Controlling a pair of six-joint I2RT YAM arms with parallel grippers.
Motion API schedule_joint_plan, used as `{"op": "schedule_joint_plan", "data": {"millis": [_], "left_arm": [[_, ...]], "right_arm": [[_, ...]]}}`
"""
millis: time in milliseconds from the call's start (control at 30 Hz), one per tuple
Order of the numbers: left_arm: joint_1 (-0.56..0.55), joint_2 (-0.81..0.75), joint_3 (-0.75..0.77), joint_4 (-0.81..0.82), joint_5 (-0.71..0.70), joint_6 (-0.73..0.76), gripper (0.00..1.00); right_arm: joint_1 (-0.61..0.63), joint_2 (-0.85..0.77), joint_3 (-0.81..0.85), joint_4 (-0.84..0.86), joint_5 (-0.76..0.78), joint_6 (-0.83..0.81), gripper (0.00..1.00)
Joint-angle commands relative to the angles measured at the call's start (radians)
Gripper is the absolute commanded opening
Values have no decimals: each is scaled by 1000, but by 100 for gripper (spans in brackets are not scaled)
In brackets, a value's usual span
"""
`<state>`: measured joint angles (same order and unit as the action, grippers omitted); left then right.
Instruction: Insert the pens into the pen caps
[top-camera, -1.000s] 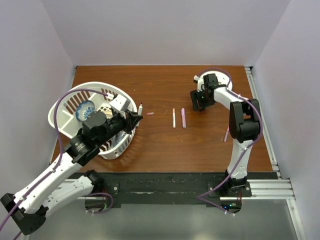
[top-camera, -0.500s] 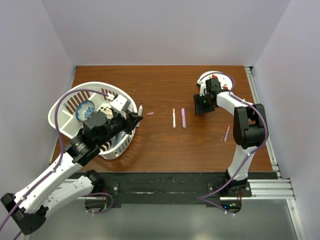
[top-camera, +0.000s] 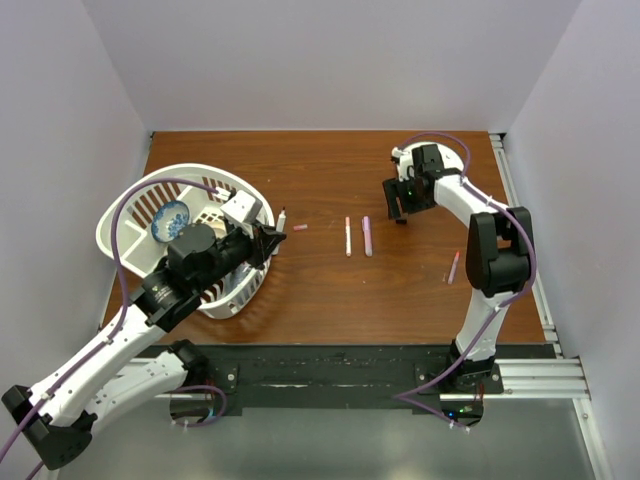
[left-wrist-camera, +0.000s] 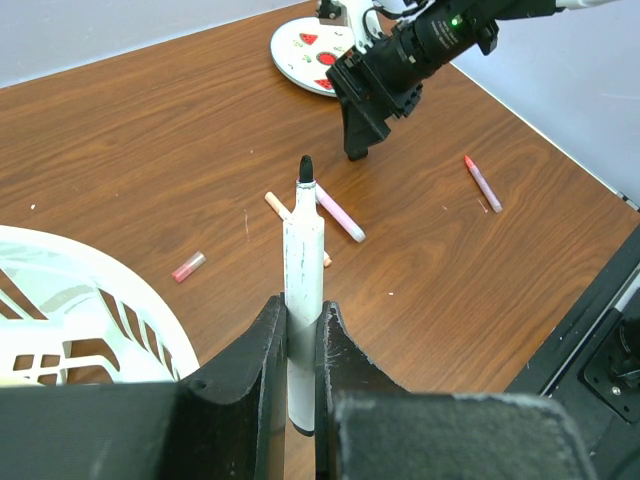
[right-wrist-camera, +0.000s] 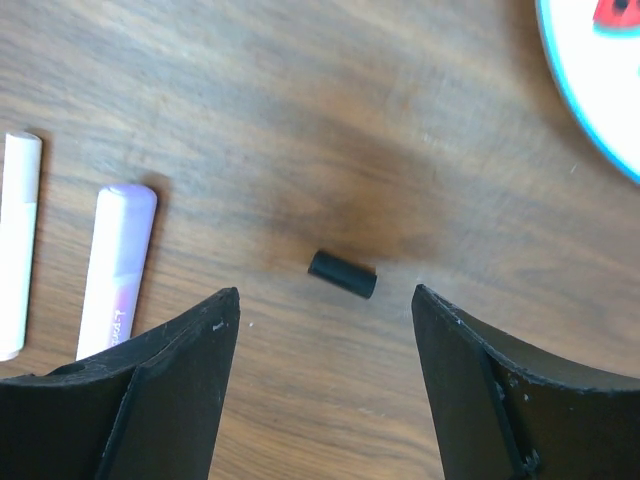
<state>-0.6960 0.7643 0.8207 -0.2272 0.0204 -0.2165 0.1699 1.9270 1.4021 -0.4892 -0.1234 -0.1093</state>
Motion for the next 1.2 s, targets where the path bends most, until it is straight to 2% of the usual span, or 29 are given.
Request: {"op": "schedule_joint_plan", "data": {"millis": [0, 400, 533, 867, 1100, 1167], "left_arm": [[4, 0, 0, 25, -10, 9, 0], [3, -5, 1, 26, -11, 9, 0], [3, -10, 0, 26, -7, 8, 0], [3, -23, -2, 29, -2, 5, 0], [3, -26, -5, 32, 0, 3, 0], [3, -26, -5, 32, -2, 3, 0]], "right_arm": [[2, 33, 58, -26, -45, -62, 74], [2, 79, 69, -31, -94, -84, 67], [0, 75, 61, -41, -107, -75, 60], [17, 21, 6, -45, -127, -53, 52], [26, 38, 32, -84, -130, -66, 38], [34, 38, 37, -83, -118, -69, 37]]}}
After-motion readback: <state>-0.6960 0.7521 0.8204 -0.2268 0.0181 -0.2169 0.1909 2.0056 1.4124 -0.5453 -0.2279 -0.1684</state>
